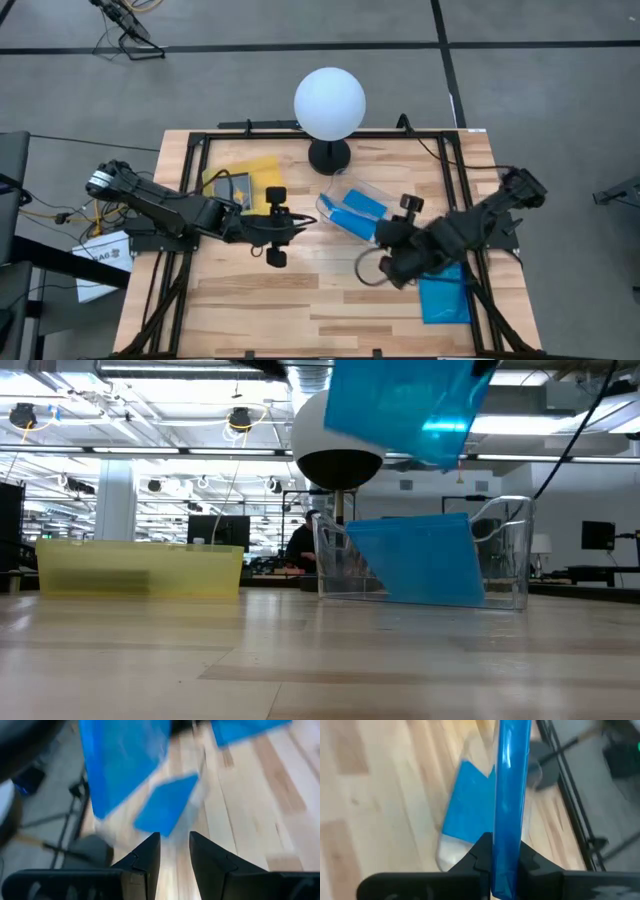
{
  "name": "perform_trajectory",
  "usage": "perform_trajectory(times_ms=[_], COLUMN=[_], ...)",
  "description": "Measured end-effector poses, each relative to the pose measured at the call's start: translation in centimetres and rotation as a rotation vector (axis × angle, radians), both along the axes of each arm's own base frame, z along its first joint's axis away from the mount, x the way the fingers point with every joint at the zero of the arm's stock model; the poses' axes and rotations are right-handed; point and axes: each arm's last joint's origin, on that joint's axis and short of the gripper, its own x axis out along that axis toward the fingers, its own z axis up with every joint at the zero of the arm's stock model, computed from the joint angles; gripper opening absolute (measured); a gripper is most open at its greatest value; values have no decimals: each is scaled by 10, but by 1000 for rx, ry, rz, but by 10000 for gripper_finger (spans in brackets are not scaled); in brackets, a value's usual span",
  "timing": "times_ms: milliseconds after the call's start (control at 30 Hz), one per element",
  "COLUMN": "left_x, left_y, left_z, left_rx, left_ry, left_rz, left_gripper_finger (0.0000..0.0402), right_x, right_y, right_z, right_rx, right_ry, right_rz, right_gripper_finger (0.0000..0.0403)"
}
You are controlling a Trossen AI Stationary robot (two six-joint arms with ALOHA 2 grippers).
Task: Pick & place jewel cases by type
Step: Put the left blue CD case into the transparent bin
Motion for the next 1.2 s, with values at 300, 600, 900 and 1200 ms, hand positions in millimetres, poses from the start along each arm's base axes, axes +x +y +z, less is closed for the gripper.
perform_trajectory(times_ms=[300, 600, 900, 1200], left_x=[15, 11, 13, 16], left_y=[21, 35, 36, 37], left_z=[20, 28, 36, 33], left_rx=[-73, -128, -87, -118], left_ry=[-207, -236, -293, -274], left_rz=[18, 7, -71, -144], left_gripper_finger=[139, 211, 220, 213], right_x=[-16, -15, -10, 2], right_y=[15, 14, 18, 17], right_z=[10, 10, 11, 14], right_rx=[-45, -76, -70, -82], right_ry=[-90, -90, -113, -146], right_rz=[72, 81, 141, 211], right_gripper_finger=[15, 15, 15, 16])
